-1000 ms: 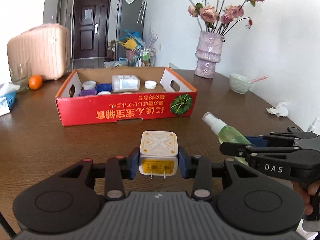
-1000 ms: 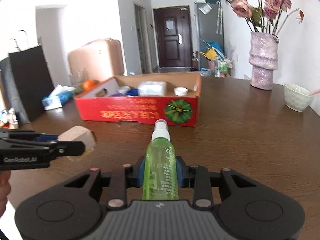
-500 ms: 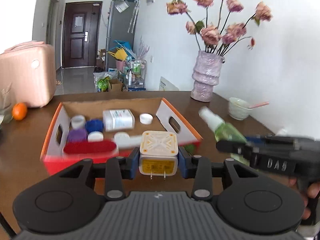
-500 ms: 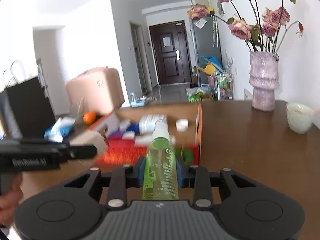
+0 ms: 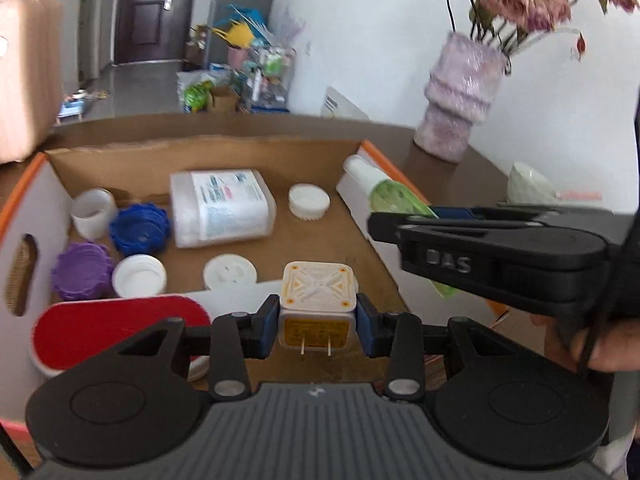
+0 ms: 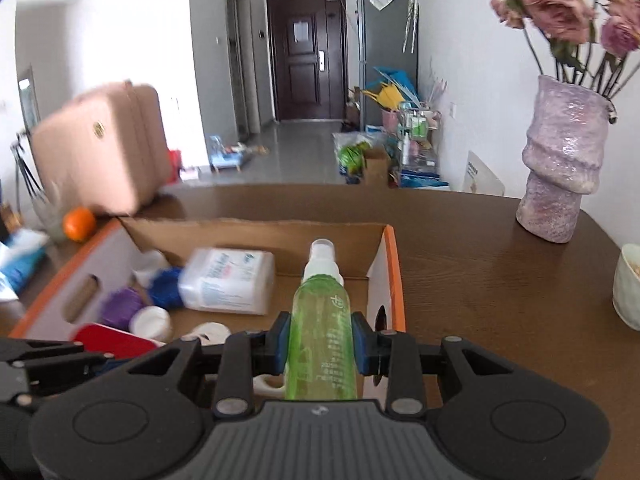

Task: Organize rigid objects

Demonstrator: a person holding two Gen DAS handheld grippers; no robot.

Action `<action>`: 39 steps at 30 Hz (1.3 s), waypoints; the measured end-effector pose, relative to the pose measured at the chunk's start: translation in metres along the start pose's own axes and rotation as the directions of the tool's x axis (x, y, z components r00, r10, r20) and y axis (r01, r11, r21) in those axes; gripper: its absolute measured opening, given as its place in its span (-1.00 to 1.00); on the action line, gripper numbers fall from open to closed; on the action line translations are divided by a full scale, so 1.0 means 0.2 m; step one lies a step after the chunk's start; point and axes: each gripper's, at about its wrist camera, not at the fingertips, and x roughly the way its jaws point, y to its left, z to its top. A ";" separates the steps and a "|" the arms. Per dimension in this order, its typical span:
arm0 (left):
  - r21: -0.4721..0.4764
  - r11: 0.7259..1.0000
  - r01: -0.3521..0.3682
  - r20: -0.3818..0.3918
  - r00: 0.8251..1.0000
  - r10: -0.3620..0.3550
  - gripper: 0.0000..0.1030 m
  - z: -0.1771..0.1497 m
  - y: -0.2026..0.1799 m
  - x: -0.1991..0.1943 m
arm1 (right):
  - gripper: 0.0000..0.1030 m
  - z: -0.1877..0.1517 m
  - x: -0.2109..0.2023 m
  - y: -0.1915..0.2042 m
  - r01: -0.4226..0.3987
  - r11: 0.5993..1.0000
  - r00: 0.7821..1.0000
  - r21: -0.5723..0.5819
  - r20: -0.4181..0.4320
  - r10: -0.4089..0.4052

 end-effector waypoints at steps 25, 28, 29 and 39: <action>-0.030 0.919 -0.394 0.436 0.822 0.367 1.00 -0.08 0.21 -0.92 | 0.11 -0.07 -0.52 -0.06 -0.029 0.998 0.995 -0.058 0.095 0.035; -0.030 0.893 -0.448 0.487 0.774 0.405 1.00 -0.16 0.19 -1.02 | 0.72 -0.16 -0.67 -0.04 -0.044 0.997 0.981 -0.067 0.187 0.056; -0.029 0.888 -0.458 0.492 0.767 0.412 1.00 -0.19 0.19 -1.05 | 0.77 -0.20 -0.73 -0.04 -0.041 0.997 0.972 -0.069 0.229 0.056; -0.015 0.901 -0.434 0.549 0.749 0.370 1.00 -0.45 0.05 -1.25 | 0.92 -0.48 -1.03 0.06 -0.060 0.998 0.924 -0.032 0.376 0.068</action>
